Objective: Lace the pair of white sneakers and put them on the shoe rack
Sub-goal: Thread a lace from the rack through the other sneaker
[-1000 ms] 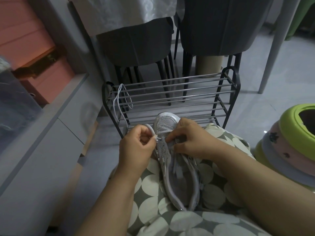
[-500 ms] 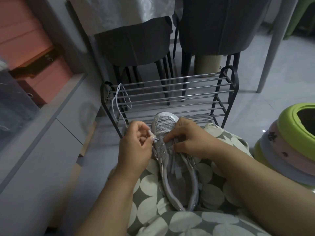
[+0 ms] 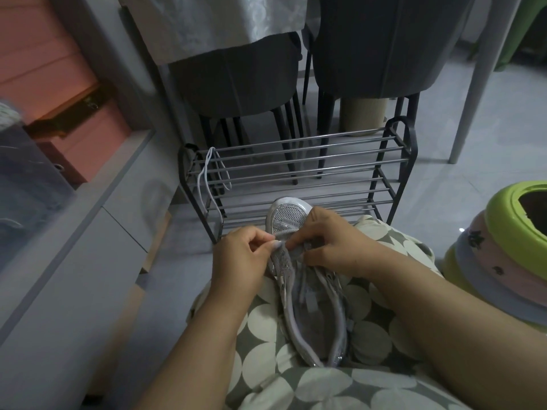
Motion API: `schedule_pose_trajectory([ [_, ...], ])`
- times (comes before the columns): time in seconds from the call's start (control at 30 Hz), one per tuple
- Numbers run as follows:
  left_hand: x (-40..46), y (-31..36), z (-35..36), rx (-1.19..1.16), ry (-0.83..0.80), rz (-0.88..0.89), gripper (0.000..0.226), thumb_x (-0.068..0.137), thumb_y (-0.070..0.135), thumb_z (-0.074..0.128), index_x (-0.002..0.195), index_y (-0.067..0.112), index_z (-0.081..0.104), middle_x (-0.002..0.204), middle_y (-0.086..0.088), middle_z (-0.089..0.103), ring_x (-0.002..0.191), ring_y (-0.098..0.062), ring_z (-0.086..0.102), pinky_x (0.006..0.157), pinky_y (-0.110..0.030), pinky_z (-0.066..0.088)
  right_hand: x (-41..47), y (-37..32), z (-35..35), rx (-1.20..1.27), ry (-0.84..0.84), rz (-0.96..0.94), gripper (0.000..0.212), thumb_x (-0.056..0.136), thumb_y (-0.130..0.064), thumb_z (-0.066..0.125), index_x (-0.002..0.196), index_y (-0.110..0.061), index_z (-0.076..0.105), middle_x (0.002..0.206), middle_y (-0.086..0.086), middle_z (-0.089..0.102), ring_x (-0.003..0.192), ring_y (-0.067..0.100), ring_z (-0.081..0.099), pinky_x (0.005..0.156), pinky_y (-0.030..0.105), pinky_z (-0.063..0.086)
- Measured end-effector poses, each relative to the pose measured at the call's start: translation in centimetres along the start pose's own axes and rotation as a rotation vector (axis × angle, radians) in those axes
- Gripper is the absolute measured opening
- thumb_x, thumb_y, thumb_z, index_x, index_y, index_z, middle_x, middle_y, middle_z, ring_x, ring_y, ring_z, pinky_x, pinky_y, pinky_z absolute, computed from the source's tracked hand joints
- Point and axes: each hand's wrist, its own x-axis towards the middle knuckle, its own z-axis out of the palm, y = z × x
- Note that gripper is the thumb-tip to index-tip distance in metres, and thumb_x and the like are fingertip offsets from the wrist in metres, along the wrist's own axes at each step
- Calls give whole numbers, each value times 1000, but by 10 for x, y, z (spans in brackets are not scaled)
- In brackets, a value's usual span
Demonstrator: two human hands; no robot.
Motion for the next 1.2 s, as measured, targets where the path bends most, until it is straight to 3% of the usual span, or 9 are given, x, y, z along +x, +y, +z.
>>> schedule_pose_trajectory([
  [0.2, -1, 0, -2, 117, -29, 119, 6, 84, 14, 71, 79, 17, 73, 81, 6, 57, 74, 0, 54, 67, -3, 38, 2, 1, 1, 74, -14, 35, 24, 77, -13, 67, 99, -19, 75, 93, -12, 38, 99, 11, 43, 90, 27, 40],
  [0.33, -9, 12, -8, 37, -146, 1, 5, 85, 23, 68, 88, 26, 67, 97, 5, 55, 81, -2, 56, 69, -2, 40, 2, 0, 3, 303, 14, 54, 37, 66, -25, 49, 87, -11, 77, 80, -9, 51, 86, 0, 46, 83, 21, 37],
  [0.47, -10, 20, -15, 126, -295, -63, 50, 68, 46, 78, 111, 24, 64, 107, 9, 47, 88, 0, 54, 77, -13, 44, 1, 1, 4, 534, 20, 60, 28, 74, -13, 51, 57, -20, 72, 78, -3, 63, 77, -3, 56, 74, 19, 42],
  [0.53, -10, 25, -16, 228, -338, -85, 63, 65, 45, 79, 120, 24, 58, 111, 8, 44, 90, 0, 54, 80, -19, 47, 4, 3, 6, 567, 42, 82, 29, 69, -16, 49, 52, -19, 71, 91, 10, 65, 93, 19, 62, 83, 35, 46],
  [0.6, -10, 28, -15, 286, -353, -95, 63, 64, 34, 75, 123, 23, 57, 112, 6, 47, 90, -6, 57, 82, -24, 51, 3, 3, 6, 528, 56, 77, 28, 68, -20, 48, 55, -24, 72, 91, 7, 62, 97, 25, 60, 89, 43, 45],
  [0.73, -11, 31, -8, 365, -328, -66, 49, 66, 17, 67, 115, 19, 63, 102, 0, 61, 88, -19, 63, 79, -35, 56, -2, 1, 5, 261, 64, 62, 30, 71, -35, 45, 65, -37, 74, 89, -5, 49, 97, 16, 49, 89, 34, 38],
  [0.83, -10, 34, -1, 437, -275, -9, 24, 78, 6, 62, 100, 12, 68, 92, -5, 67, 86, -24, 63, 76, -36, 55, -3, 1, 5, -31, 36, 56, 47, 79, -44, 39, 89, -16, 76, 95, 1, 47, 103, 20, 43, 96, 37, 34],
  [1.0, -1, 27, -8, 305, -298, -93, 26, 80, 4, 60, 101, 17, 67, 79, 7, 63, 78, -13, 62, 76, -28, 53, -8, -3, 7, -285, 67, 38, 32, 75, -45, 53, 101, -38, 72, 88, -5, 41, 102, 17, 42, 90, 32, 35],
  [1.2, 7, 21, -18, 185, -405, -168, 30, 83, -1, 62, 110, 10, 65, 87, 6, 63, 85, -10, 62, 79, -24, 51, -7, -5, 8, -343, 74, 46, 31, 75, -44, 62, 104, -39, 70, 87, -9, 37, 105, 16, 41, 89, 31, 33],
])
